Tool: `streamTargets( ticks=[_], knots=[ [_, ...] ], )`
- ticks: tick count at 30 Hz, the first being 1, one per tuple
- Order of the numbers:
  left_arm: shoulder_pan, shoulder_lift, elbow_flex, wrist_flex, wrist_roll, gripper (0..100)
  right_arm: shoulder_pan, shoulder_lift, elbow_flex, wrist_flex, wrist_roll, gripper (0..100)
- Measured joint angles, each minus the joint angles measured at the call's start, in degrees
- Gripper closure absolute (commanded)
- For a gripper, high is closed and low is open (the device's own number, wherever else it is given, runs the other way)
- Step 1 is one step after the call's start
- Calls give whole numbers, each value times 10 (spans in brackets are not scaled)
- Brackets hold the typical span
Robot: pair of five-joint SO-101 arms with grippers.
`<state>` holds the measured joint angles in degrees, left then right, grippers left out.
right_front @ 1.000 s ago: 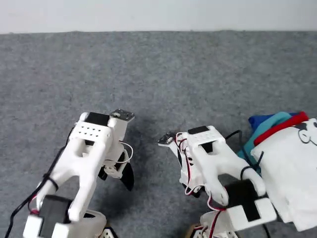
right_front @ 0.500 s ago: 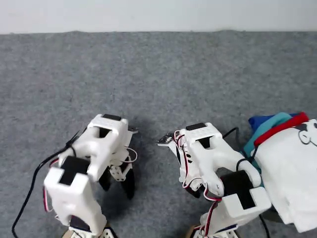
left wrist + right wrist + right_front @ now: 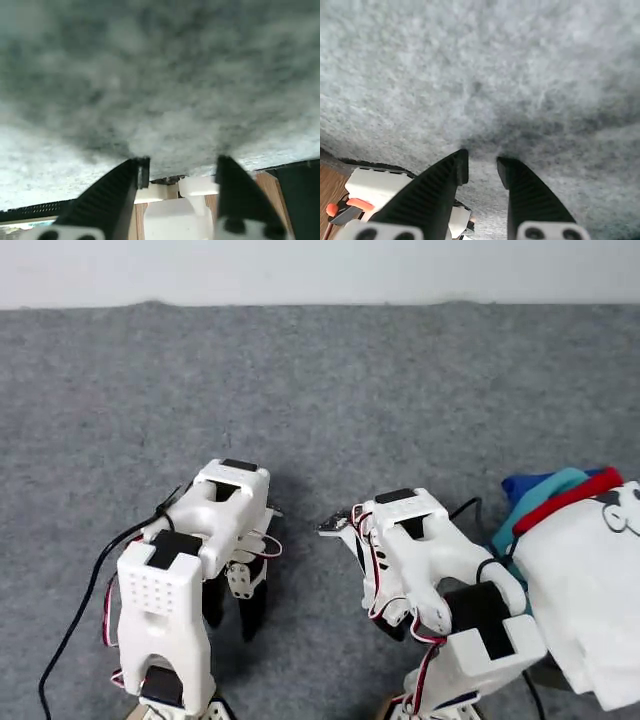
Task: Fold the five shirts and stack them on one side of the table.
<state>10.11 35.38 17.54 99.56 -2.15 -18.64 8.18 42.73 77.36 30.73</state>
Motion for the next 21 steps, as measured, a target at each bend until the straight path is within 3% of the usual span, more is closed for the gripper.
streamTargets(
  ticks=[4,21],
  knots=[
    [4,22,-6,4,-3,989,0,0,0,0,0,884],
    [8,55,-17,5,0,986,0,0,0,0,0,884]
  ],
)
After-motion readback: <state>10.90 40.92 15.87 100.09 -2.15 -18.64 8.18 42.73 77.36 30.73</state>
